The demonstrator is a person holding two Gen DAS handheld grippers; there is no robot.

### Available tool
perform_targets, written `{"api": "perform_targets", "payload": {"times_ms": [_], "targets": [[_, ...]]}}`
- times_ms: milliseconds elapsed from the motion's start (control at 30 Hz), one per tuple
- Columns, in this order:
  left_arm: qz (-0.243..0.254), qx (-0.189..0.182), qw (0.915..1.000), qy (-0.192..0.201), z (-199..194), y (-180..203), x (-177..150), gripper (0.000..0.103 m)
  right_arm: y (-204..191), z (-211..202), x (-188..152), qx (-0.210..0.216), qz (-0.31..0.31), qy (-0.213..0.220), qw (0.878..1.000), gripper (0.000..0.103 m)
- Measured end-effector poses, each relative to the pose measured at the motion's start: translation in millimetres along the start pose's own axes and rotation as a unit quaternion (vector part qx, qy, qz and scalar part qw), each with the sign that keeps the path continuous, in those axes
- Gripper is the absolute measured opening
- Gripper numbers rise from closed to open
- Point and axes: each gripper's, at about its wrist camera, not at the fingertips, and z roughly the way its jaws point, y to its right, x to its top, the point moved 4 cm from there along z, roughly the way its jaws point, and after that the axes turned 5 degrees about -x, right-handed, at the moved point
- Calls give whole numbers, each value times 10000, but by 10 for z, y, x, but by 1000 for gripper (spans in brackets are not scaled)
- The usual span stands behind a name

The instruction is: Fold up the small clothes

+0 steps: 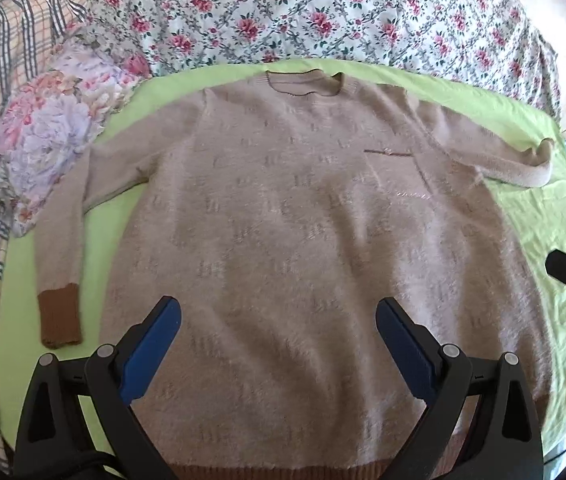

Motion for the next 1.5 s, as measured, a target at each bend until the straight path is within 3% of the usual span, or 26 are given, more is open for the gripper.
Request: {"api": "perform_targets", "payload": {"times_ms": [233, 367, 433, 500, 667, 767, 867, 1033, 1067, 1100, 1200, 1267, 1400, 1500], "targets": [[-32, -173, 9998, -25, 161, 26, 215, 98, 1130, -83, 581, -136, 1470, -236, 9888, 63], [13, -251, 9997, -42, 292, 78, 340, 98, 2003, 113, 1012, -13, 2293, 146, 9732, 58], [25, -290, 9996, -68, 364, 120, 394, 98, 2479, 235, 1228, 21, 2780, 290, 9602, 46], [47, -308, 9995, -106, 446, 166, 436, 98, 2807, 331, 1382, -127, 2953, 417, 9544, 40], [228, -273, 9990, -265, 652, 315, 462, 98, 3383, 694, 1798, -407, 3062, 525, 9497, 40], [365, -226, 9984, -380, 796, 414, 476, 98, 3608, 930, 2050, -250, 3068, 511, 9501, 40], [463, -171, 9977, -468, 910, 485, 472, 98, 3673, 1164, 2211, -356, 2955, 407, 9538, 40], [450, -196, 9971, -588, 1046, 529, 461, 98, 3655, 1362, 2344, 53, 2839, 435, 9578, 40], [451, -209, 9970, -587, 1053, 547, 459, 98, 3640, 1361, 2361, 203, 2837, 447, 9577, 37], [457, -223, 9970, -587, 1057, 554, 456, 98, 3606, 1359, 2369, 511, 2845, 424, 9564, 6], [494, -276, 9969, -551, 1036, 555, 449, 98, 3500, 1160, 2365, 498, 2758, 596, 9581, 7], [467, -317, 9972, -485, 992, 530, 446, 98, 3412, 969, 2336, 684, 2879, 767, 9521, 7], [331, -446, 9977, -391, 892, 454, 433, 98, 2863, 623, 2346, 1166, 2723, 912, 9508, 7], [149, -574, 9976, -352, 837, 362, 440, 98, 2088, 519, 2357, 1791, 2419, 767, 9505, 7]]}}
